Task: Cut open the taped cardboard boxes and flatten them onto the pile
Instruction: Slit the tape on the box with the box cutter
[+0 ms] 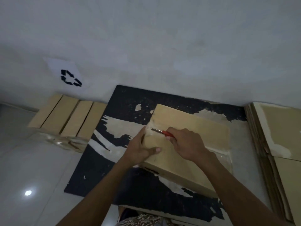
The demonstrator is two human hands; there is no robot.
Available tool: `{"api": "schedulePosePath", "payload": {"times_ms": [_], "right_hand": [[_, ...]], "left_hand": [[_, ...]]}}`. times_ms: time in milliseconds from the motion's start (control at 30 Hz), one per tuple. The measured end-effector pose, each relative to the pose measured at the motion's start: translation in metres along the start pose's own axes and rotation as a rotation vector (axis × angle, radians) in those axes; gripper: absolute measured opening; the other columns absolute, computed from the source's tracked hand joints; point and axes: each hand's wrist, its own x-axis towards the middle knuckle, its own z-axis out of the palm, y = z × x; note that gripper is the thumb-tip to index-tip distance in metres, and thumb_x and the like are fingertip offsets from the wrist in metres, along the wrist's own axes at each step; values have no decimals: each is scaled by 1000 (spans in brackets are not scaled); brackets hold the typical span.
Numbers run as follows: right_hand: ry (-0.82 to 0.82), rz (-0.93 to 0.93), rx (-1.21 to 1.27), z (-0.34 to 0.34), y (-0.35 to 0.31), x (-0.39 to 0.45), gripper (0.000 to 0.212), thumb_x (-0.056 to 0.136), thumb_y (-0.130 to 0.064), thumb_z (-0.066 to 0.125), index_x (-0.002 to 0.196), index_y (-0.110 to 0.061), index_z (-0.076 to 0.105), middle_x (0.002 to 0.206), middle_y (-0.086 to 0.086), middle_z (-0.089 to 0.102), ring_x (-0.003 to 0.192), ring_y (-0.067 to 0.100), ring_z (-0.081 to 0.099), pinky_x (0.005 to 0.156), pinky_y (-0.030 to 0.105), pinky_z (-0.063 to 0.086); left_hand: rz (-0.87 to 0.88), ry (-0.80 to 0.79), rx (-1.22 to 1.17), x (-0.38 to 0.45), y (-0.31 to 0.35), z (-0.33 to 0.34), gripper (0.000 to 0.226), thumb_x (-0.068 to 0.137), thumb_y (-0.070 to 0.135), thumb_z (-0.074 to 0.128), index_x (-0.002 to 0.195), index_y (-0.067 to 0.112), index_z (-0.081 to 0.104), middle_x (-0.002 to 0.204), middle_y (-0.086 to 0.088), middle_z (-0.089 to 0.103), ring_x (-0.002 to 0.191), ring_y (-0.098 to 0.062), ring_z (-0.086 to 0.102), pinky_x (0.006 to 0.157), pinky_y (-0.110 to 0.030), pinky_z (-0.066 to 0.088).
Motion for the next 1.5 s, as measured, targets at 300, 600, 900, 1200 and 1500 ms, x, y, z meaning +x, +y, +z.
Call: {"api": "schedulePosePath", "payload": {"times_ms": [300, 600, 900, 1200, 1500], "right_hand": [[-99, 96, -183, 0, -13, 24, 18, 105, -42, 34, 112, -32, 47, 100, 3, 63, 88, 27, 61, 70, 35, 41], [-129, 128, -323, -10, -42, 31, 24, 102, -27, 41, 125, -26, 46, 115, 6, 59, 102, 28, 60, 74, 35, 39], [-173, 52, -347, -23, -51, 32, 35, 96, -22, 53, 131, -21, 48, 123, 8, 56, 109, 27, 56, 76, 35, 35], [-184, 5, -252, -27, -30, 23, 35, 96, -29, 54, 130, -20, 49, 122, 9, 56, 107, 28, 56, 76, 36, 36], [-181, -12, -246, -21, -6, 9, 29, 98, -21, 43, 126, -21, 51, 117, 8, 57, 100, 28, 57, 74, 37, 37]], "left_hand": [[-72, -13, -76, 3, -14, 3, 110, 64, 52, 87, 154, 38, 24, 138, 15, 51, 122, -9, 52, 106, -36, 47], [-102, -12, -8, 5, -6, 4, 98, 78, 34, 84, 153, 34, 22, 115, 24, 48, 116, -9, 49, 85, -16, 39], [-249, 132, 214, -1, 17, 25, 96, 84, 59, 66, 155, 27, 11, 150, -8, 45, 134, -35, 45, 106, -44, 39], [-283, 211, 273, 4, 18, 35, 95, 86, 61, 63, 158, 29, 10, 158, -7, 33, 143, -34, 34, 112, -50, 32], [-289, 261, 325, 10, 13, 37, 98, 82, 68, 62, 157, 31, 11, 158, -4, 33, 143, -34, 33, 112, -51, 31]]}}
